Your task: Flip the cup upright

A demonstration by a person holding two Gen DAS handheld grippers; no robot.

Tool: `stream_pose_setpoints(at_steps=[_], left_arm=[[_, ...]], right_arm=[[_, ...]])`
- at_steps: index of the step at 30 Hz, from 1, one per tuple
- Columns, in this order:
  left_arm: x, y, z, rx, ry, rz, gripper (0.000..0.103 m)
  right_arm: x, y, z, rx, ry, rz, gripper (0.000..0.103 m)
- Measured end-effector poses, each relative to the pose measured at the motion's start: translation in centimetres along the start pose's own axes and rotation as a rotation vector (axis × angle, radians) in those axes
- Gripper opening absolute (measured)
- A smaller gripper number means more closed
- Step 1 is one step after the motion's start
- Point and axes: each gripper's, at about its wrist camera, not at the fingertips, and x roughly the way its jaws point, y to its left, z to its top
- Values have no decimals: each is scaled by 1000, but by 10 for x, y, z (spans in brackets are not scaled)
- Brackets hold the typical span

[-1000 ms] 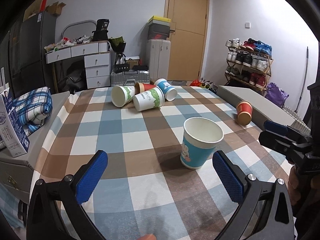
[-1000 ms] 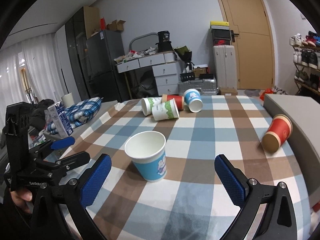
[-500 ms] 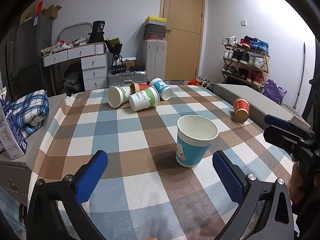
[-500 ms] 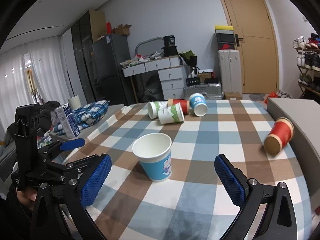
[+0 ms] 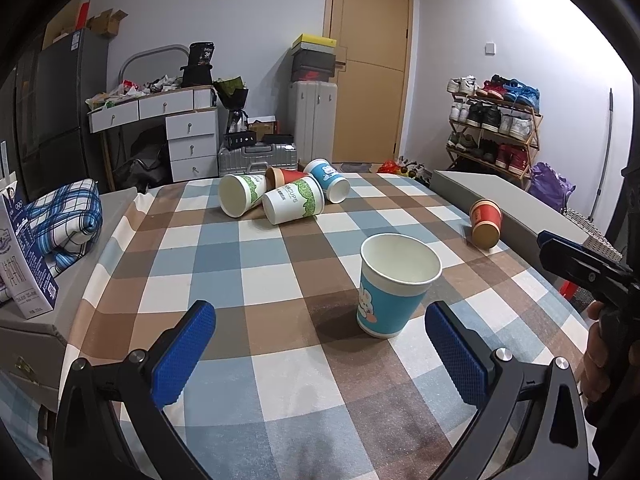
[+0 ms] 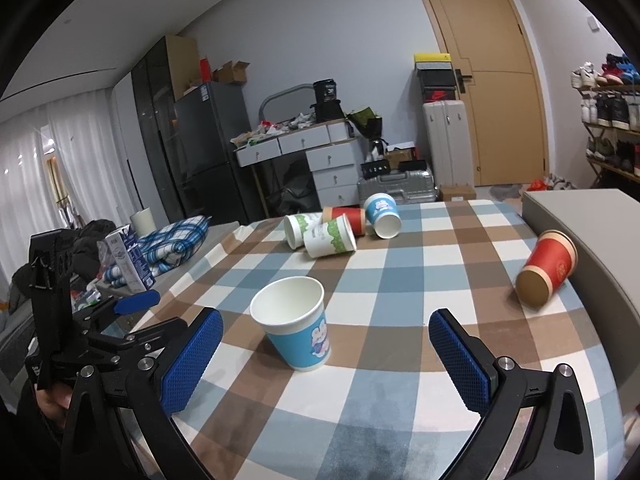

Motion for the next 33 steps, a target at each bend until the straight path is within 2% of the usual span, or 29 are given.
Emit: stream_pose_setpoints(at_steps=[33], left_arm=[[-1,5,2,-7,-6,21,102]], right_arm=[[3,2,-2,-10,3,-7,103]])
